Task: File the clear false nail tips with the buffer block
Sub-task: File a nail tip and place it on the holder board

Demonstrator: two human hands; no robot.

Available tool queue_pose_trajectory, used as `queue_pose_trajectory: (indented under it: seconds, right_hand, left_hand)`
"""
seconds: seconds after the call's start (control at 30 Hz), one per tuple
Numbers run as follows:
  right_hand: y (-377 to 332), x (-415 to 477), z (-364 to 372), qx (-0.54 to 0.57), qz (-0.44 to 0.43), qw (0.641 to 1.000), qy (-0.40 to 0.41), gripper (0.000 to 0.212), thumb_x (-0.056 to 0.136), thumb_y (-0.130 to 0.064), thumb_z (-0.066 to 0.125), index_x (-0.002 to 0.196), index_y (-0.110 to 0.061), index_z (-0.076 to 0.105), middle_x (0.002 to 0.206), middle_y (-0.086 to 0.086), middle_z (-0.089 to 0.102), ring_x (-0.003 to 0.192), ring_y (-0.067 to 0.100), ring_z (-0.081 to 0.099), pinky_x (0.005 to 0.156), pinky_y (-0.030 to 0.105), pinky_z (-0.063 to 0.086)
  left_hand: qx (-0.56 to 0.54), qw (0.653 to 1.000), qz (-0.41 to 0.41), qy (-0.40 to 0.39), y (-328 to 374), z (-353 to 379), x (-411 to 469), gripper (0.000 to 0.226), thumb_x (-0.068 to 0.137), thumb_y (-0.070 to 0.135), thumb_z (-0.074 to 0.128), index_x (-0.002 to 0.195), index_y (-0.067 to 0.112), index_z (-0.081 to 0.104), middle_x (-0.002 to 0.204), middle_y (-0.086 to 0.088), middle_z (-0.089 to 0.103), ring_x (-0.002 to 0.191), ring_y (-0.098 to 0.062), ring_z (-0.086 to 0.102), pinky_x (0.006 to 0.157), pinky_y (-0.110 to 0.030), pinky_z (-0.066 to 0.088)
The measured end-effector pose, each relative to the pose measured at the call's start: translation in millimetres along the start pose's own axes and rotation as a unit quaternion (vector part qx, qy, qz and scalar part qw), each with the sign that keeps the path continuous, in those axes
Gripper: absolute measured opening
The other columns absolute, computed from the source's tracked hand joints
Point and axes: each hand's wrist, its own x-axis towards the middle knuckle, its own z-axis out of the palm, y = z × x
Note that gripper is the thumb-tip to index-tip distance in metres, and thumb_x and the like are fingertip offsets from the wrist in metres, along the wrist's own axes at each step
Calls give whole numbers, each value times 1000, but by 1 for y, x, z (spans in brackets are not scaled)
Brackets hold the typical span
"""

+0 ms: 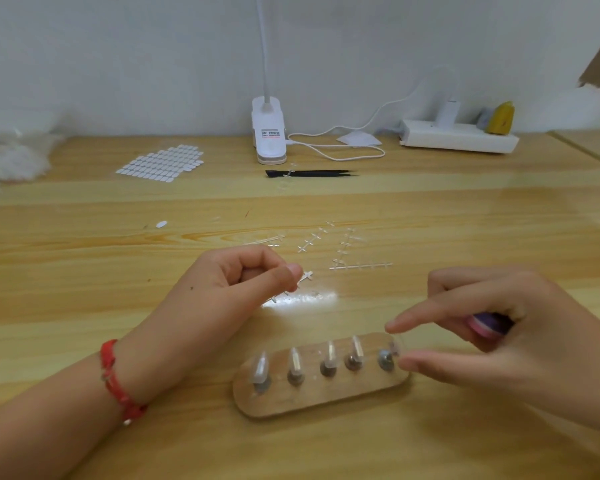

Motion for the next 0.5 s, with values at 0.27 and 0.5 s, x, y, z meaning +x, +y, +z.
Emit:
queue_pose_trajectory:
  seconds: [0.27,0.5]
  right_hand:
    - [6,-2,2,13,9,1000,2,21,69,-52,76,88,-46,75,58,-13,40,49,-1,33,48,9,25]
    - [11,-3,4,5,15,1000,-7,20,70,-52,76,90,-48,74,60,-6,44,51,2,36,48,13,27]
  left_hand:
    - [5,1000,0,0,0,1,0,20,82,20,61,66,8,60,35,15,44,35,5,42,43,-1,31]
    - [18,1000,1,6,1,1,0,21,81,23,62,65,9,61,35,15,43,35,4,41,43,-2,31]
